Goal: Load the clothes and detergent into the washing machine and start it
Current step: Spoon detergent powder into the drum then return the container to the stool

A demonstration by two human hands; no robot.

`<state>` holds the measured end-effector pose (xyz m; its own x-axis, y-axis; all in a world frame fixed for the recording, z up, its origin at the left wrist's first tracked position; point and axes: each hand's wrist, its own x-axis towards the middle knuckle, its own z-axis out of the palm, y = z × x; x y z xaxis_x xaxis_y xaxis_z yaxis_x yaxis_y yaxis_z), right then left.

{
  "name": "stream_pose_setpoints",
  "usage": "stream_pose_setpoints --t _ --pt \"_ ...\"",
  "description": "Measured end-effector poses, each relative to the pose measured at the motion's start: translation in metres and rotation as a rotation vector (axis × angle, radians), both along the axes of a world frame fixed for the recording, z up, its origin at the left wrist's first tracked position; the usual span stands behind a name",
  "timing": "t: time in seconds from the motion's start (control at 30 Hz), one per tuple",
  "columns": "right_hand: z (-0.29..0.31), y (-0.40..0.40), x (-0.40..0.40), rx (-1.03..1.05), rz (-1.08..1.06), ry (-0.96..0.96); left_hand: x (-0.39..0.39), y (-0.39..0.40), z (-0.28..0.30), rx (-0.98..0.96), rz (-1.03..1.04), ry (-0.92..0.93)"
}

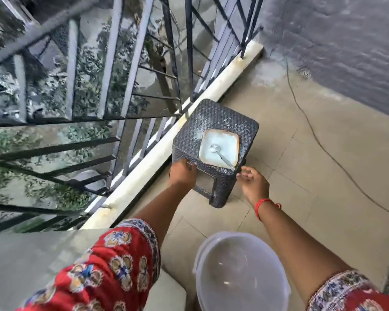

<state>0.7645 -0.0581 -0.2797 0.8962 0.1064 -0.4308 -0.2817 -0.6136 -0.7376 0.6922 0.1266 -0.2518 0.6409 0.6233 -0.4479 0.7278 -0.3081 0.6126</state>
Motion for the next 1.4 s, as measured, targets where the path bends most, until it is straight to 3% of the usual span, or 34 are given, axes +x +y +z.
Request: stream_pose_setpoints --t 0.23,0.57,0.73,0.9,1.07,1.2,1.27,1.4 --pt "-0.089 0.027 0.056 -0.120 -0.015 0.009 0.051 0.014 -0.088 -0.047 0.107 0.054" --pt "-0.158 0.028 0.090 -0.122 -0.032 -0.068 0.075 0.021 -0.125 -0.047 0.158 -0.025" --pt "-0.099 0.045 0.066 -0.162 -0.015 -0.123 0.066 0.018 -0.112 -0.114 0.220 -0.036" --pt "-0.046 0.055 0.039 -0.065 0.043 -0.164 0.034 0.017 -0.064 -0.262 0.403 -0.152" --pt "0.033 0.068 -0.001 -0.010 0.220 -0.206 -0.024 0.031 0.003 -0.395 0.481 -0.263" --pt "0.097 0.078 -0.046 0.034 0.321 -0.216 -0.081 0.034 0.090 -0.364 0.531 -0.347" --pt "0.122 0.081 -0.069 0.070 0.357 -0.209 -0.111 0.035 0.121 -0.289 0.549 -0.344" --pt "0.184 0.087 -0.124 0.093 0.500 -0.278 -0.184 0.035 0.164 -0.336 0.619 -0.412"
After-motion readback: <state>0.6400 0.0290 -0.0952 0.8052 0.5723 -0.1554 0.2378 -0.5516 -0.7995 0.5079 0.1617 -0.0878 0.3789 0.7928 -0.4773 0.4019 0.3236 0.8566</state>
